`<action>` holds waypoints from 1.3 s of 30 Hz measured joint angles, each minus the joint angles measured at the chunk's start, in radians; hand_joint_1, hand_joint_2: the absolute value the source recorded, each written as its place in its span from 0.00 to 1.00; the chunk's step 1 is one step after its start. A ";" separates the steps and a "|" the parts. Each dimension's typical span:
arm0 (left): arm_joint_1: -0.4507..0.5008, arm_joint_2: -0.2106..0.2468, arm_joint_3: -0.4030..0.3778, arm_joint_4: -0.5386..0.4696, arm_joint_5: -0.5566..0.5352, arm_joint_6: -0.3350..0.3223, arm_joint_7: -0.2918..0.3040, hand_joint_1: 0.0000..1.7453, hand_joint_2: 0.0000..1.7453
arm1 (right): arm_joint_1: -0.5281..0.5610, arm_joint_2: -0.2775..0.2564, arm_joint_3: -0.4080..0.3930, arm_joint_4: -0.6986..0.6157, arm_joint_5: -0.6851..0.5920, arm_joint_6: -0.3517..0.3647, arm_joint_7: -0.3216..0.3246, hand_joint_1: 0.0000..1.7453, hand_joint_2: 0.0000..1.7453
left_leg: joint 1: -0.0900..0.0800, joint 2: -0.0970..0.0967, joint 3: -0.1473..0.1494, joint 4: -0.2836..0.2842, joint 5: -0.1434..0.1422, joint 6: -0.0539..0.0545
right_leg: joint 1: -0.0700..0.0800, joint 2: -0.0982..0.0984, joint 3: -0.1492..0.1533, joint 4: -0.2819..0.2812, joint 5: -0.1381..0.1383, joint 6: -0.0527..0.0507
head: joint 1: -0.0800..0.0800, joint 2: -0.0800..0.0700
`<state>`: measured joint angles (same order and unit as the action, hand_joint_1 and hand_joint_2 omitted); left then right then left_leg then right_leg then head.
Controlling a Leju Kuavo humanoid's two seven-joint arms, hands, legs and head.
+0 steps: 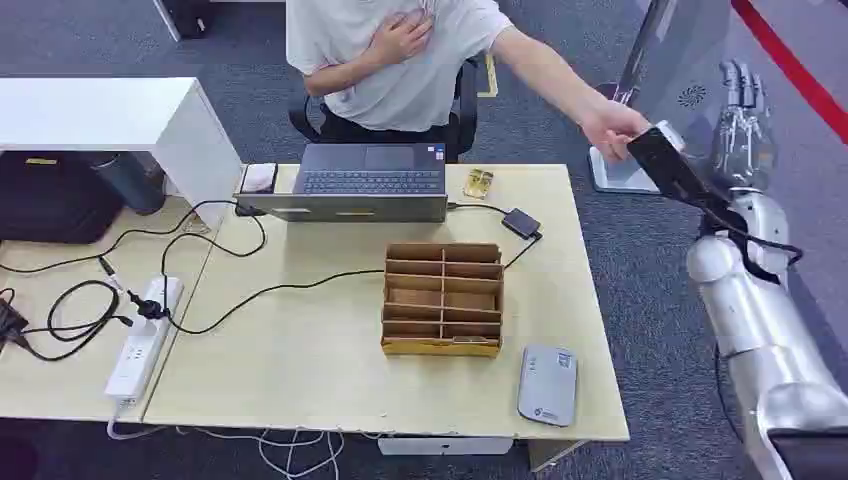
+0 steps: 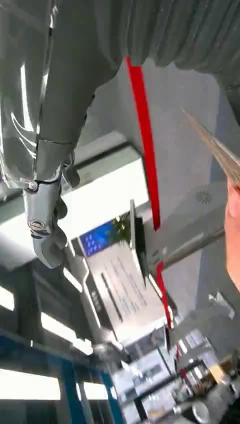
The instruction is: Pass the card to the sensor for recognition and then transmit it.
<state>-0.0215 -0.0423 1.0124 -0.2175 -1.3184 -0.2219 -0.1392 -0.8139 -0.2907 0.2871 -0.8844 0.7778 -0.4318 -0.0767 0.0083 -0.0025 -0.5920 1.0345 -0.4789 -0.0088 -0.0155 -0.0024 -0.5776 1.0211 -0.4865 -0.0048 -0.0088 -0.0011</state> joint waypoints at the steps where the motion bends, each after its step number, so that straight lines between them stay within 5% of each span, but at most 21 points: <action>1: -0.003 0.000 -0.003 0.003 -0.002 -0.014 -0.009 0.00 1.00 | -0.019 0.006 0.026 0.017 0.009 -0.006 -0.001 0.00 1.00 | 0.000 0.001 0.000 0.000 0.000 0.000 | 0.000 0.001 0.000 0.000 0.000 0.000 | 0.000 0.000; 9: -0.005 -0.014 -0.007 0.013 -0.019 -0.133 -0.062 0.00 1.00 | -0.092 0.058 0.143 0.116 0.042 -0.068 -0.016 0.00 1.00 | 0.000 -0.001 0.000 0.001 0.001 0.000 | 0.000 -0.002 0.000 0.000 0.000 0.000 | 0.000 0.000; 17: -0.004 -0.016 -0.007 0.014 -0.019 -0.147 -0.062 0.00 1.00 | -0.104 0.070 0.171 0.146 0.028 -0.071 -0.026 0.00 1.00 | 0.000 -0.002 0.000 0.001 0.000 0.000 | 0.000 -0.002 0.000 0.000 0.000 0.000 | 0.000 0.000; 18: -0.004 -0.016 -0.007 0.014 -0.019 -0.149 -0.062 0.00 1.00 | -0.104 0.071 0.172 0.149 0.023 -0.072 -0.028 1.00 1.00 | 0.000 -0.002 0.000 0.001 0.000 0.000 | 0.000 -0.002 0.000 0.000 0.000 0.000 | 0.000 0.000; 36: -0.003 -0.019 -0.007 0.014 -0.009 -0.165 -0.052 0.00 1.00 | -0.111 0.081 0.178 0.158 -0.038 -0.067 -0.054 1.00 1.00 | 0.000 -0.002 -0.001 0.002 0.000 0.000 | 0.000 -0.002 0.000 0.000 0.000 0.000 | 0.000 0.000; 39: -0.001 -0.020 -0.007 0.014 -0.025 -0.135 -0.115 0.00 1.00 | -0.116 0.081 0.178 0.158 -0.046 -0.068 -0.058 1.00 1.00 | 0.000 -0.002 -0.001 0.002 0.000 0.000 | 0.000 -0.003 0.000 0.000 0.000 0.001 | 0.000 0.000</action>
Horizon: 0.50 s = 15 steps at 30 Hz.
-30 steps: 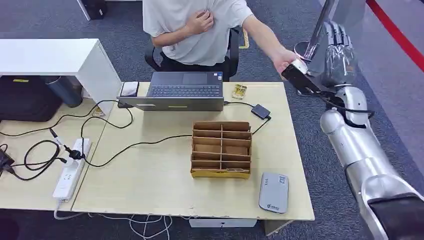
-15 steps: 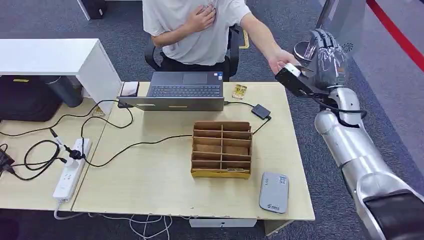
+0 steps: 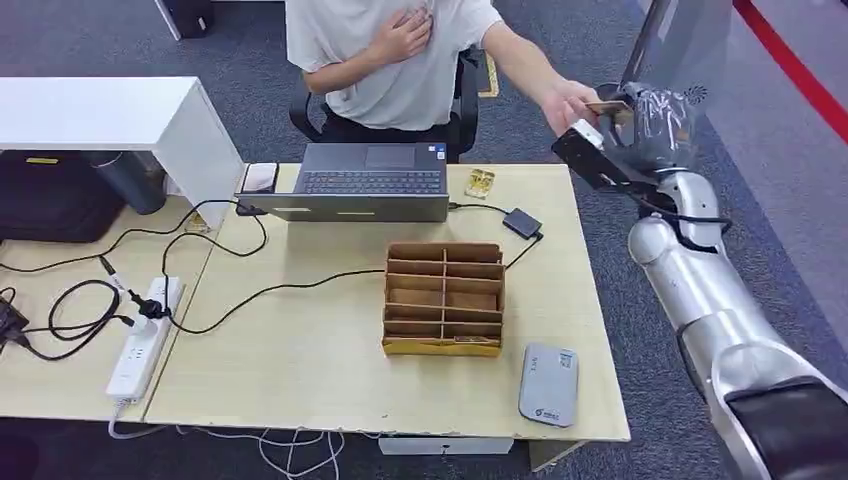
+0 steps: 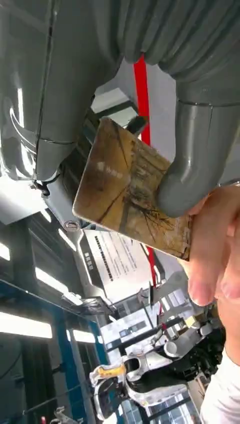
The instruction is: Pass the card to the sensor for recognition and then transmit it.
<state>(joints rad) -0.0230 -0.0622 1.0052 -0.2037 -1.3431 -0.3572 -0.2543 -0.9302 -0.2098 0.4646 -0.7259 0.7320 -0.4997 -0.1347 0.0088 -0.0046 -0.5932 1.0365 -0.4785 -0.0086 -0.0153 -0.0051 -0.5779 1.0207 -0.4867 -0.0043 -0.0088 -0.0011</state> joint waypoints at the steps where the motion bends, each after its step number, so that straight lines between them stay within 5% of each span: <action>1: 0.000 0.000 -0.001 0.000 -0.002 0.011 -0.017 0.00 1.00 | -0.002 0.000 0.000 0.000 -0.003 -0.001 0.000 1.00 1.00 | 0.000 0.000 0.000 0.000 0.000 0.000 | 0.000 0.000 0.000 0.000 0.000 0.000 | 0.000 0.000; 9: 0.001 -0.001 0.000 0.000 0.029 0.011 -0.016 0.00 1.00 | 0.065 -0.005 -0.012 -0.071 -0.023 -0.074 -0.048 1.00 1.00 | 0.001 0.000 0.007 0.001 0.000 0.000 | 0.000 0.001 0.000 0.000 0.000 0.000 | 0.000 0.000; 15: 0.007 -0.006 0.020 0.000 0.065 0.032 0.011 0.00 1.00 | 0.361 -0.062 -0.076 -0.360 0.036 -0.144 -0.061 1.00 1.00 | 0.002 -0.005 0.006 0.000 -0.001 0.001 | 0.002 -0.004 0.002 -0.002 -0.001 0.001 | 0.000 0.000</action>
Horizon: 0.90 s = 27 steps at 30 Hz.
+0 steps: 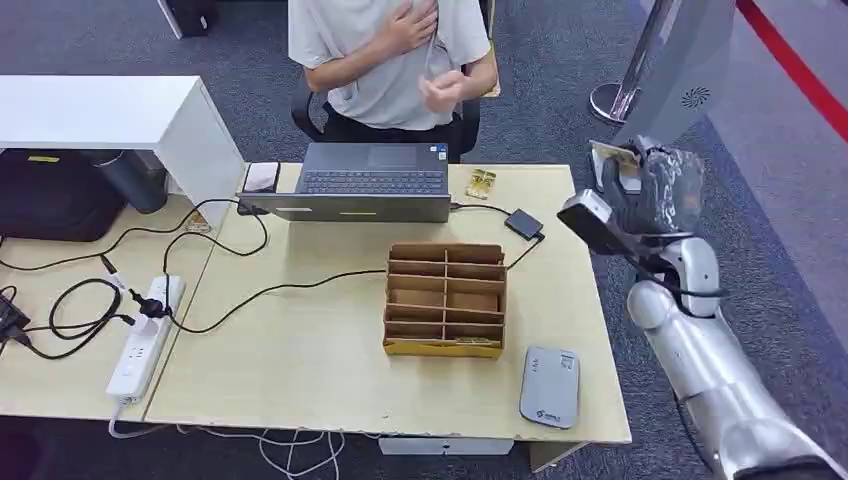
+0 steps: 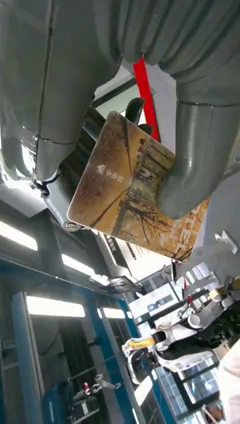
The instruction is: Pass the card to the sensor for recognition and then transmit it.
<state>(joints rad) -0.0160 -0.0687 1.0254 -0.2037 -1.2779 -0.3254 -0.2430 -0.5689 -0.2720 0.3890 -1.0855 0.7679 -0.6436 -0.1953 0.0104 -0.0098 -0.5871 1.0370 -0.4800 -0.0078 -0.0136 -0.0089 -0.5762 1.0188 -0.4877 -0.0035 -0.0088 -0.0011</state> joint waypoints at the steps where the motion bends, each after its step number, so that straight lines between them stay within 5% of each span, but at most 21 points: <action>1: 0.001 -0.002 0.006 0.000 0.005 0.002 0.002 0.00 1.00 | 0.058 -0.008 -0.021 -0.057 0.004 -0.002 -0.008 1.00 1.00 | 0.000 0.000 0.000 0.000 0.000 0.000 | 0.000 0.000 0.000 0.000 0.000 0.000 | 0.000 0.000; 13: 0.013 -0.021 0.061 0.000 0.036 0.030 0.014 0.00 1.00 | 0.701 -0.028 -0.274 -0.584 0.020 -0.049 -0.128 1.00 1.00 | 0.000 0.000 -0.001 0.000 -0.005 0.004 | 0.000 -0.001 0.000 -0.001 -0.003 0.002 | 0.000 0.000; 20: 0.012 -0.024 0.072 0.000 0.035 0.031 0.022 0.00 1.00 | 0.828 -0.009 -0.335 -0.666 0.034 -0.048 -0.135 1.00 1.00 | 0.000 0.004 0.001 0.000 -0.006 0.003 | 0.000 0.002 0.001 -0.001 -0.003 0.002 | 0.000 0.000; 27: 0.009 -0.027 0.075 0.000 0.014 0.032 0.028 0.00 1.00 | 0.842 0.036 -0.296 -0.586 0.061 -0.048 -0.131 1.00 1.00 | 0.000 0.005 0.001 0.000 -0.006 0.002 | 0.000 0.003 0.001 -0.001 -0.003 0.002 | 0.000 0.000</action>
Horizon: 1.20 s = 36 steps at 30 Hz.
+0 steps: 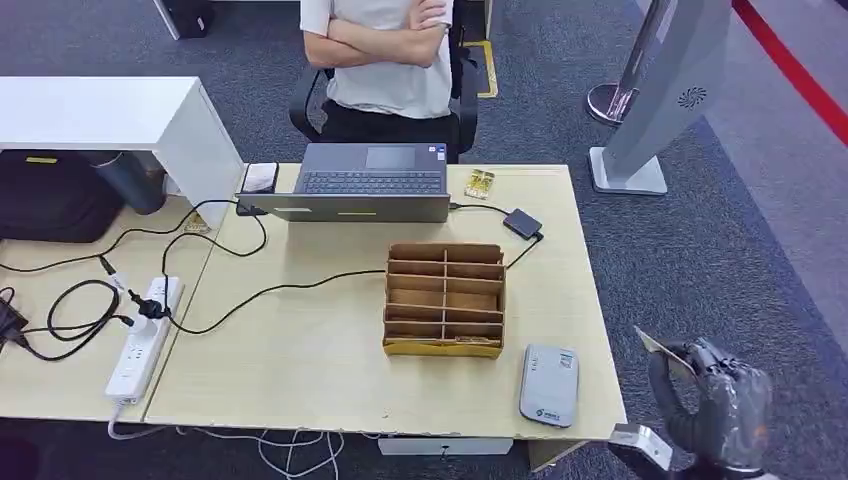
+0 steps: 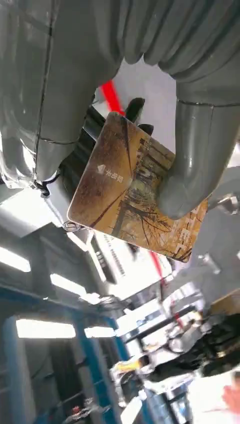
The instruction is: Pass the card to the sensor for recognition and then transmit it.
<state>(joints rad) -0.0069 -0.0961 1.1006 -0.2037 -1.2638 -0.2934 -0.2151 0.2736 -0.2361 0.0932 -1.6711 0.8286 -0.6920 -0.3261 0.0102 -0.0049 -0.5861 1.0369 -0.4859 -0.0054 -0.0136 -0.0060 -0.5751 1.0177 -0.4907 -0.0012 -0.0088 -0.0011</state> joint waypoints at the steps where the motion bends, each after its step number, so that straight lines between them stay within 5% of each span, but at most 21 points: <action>1: -0.001 0.000 0.000 0.000 -0.003 0.000 0.005 0.00 1.00 | -0.007 0.006 0.018 0.026 -0.001 0.000 0.007 1.00 1.00 | 0.000 0.000 0.000 0.000 0.000 0.000 | 0.000 0.000 0.000 0.000 0.000 0.000 | 0.000 0.000; 11: -0.008 0.000 0.000 0.000 -0.031 0.000 0.014 0.00 1.00 | -0.129 0.095 0.185 0.311 -0.061 0.000 0.000 1.00 1.00 | 0.000 0.001 0.000 0.000 0.000 0.000 | 0.000 0.000 0.000 0.000 0.000 0.000 | 0.000 0.000; 22: -0.010 0.001 0.000 0.000 -0.030 -0.003 0.016 0.00 1.00 | -0.179 0.138 0.249 0.478 -0.084 0.000 -0.002 1.00 1.00 | 0.000 0.001 0.000 0.000 0.000 0.000 | 0.000 0.000 0.000 0.000 0.000 0.000 | 0.000 0.000; 28: -0.010 0.005 0.000 0.000 -0.033 -0.004 0.021 0.00 1.00 | -0.181 0.141 0.236 0.490 -0.060 0.000 -0.018 1.00 1.00 | 0.000 0.001 0.000 0.000 0.000 0.000 | 0.000 0.000 0.000 0.000 0.000 0.000 | 0.000 0.000; 36: -0.009 0.012 0.000 0.000 -0.050 -0.012 0.027 0.00 1.00 | -0.237 0.084 0.175 0.281 -0.045 0.004 0.034 1.00 1.00 | 0.000 0.002 0.000 0.001 0.001 0.000 | 0.000 0.001 0.000 0.000 0.001 0.000 | 0.000 0.000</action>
<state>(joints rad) -0.0161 -0.0839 1.1006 -0.2037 -1.3134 -0.3052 -0.1884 0.0368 -0.1523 0.2681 -1.3906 0.7831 -0.6882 -0.2918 0.0098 -0.0033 -0.5861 1.0374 -0.4852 -0.0054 -0.0138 -0.0051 -0.5752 1.0181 -0.4901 -0.0011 -0.0088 -0.0011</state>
